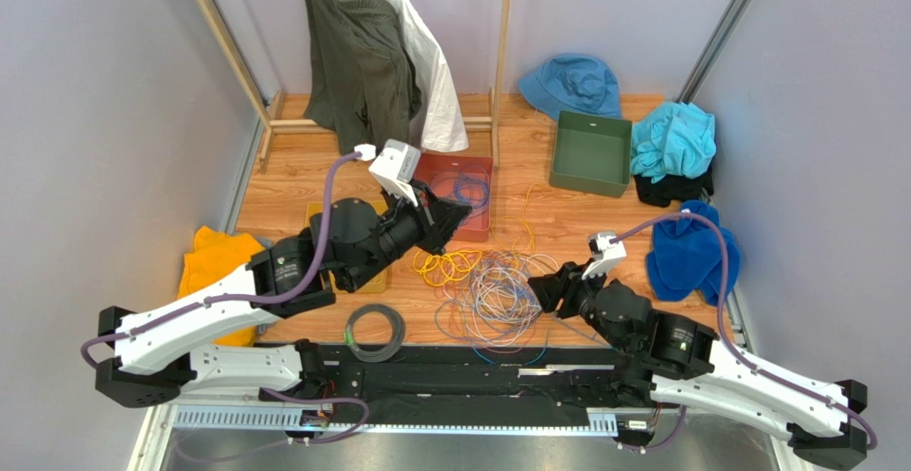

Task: Untangle the cables

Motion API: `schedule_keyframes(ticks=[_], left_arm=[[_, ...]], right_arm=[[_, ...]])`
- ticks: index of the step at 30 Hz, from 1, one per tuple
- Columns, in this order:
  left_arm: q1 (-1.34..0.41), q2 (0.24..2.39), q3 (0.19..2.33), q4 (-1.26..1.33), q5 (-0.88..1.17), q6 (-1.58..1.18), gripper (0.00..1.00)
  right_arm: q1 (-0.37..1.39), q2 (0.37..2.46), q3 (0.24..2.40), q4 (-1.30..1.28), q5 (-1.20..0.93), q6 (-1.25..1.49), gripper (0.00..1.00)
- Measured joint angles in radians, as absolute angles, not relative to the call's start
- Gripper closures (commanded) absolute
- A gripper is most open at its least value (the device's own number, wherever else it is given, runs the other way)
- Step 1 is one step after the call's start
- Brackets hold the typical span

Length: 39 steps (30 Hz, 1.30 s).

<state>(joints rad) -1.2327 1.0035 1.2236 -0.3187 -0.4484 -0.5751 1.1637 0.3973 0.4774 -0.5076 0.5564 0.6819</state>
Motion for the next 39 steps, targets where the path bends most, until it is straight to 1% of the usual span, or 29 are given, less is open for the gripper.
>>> schedule_keyframes(ticks=[4,8,9,10,11,12,14,15,17,19,23,30,39], left_arm=[[-1.233,1.028,1.340,-0.371,-0.457,-0.519,1.00],[-1.233,1.042,1.370,-0.404,-0.455,-0.502,1.00],[-1.233,1.046,1.365,-0.412,-0.450,-0.503,0.94],[-1.233,1.052,1.357,-0.419,-0.444,-0.503,0.83],[-1.232,1.057,1.335,-0.417,-0.436,-0.508,0.57],[-1.232,1.059,1.306,-0.414,-0.426,-0.515,0.49],[-1.233,1.070,1.212,-0.395,-0.401,-0.548,0.35],[-1.233,1.080,1.148,-0.364,-0.391,-0.576,0.31],[-1.233,1.114,1.015,-0.309,-0.367,-0.629,0.29],[-1.233,1.168,0.875,-0.262,-0.339,-0.689,0.28],[-1.233,1.286,0.736,-0.170,-0.295,-0.761,0.28],[-1.233,1.482,0.744,0.069,-0.228,-0.793,0.28],[-1.232,1.645,0.765,0.200,-0.177,-0.812,0.28]], right_arm=[[1.164,0.327,0.455,-0.439,0.516,0.627,0.54],[1.164,0.305,0.464,-0.385,0.492,0.572,0.55],[1.164,0.313,0.472,-0.389,0.492,0.564,0.56],[1.164,0.324,0.482,-0.396,0.492,0.559,0.57],[1.164,0.338,0.493,-0.404,0.493,0.555,0.57],[1.164,0.351,0.504,-0.412,0.493,0.553,0.57],[1.164,0.364,0.513,-0.425,0.496,0.553,0.58],[1.164,0.364,0.513,-0.434,0.498,0.553,0.58],[1.164,0.353,0.513,-0.458,0.506,0.555,0.58],[1.164,0.325,0.513,-0.482,0.519,0.558,0.58],[1.164,0.269,0.514,-0.510,0.549,0.562,0.58],[1.164,0.255,0.514,-0.566,0.569,0.579,0.59],[1.164,0.254,0.513,-0.580,0.570,0.587,0.59]])
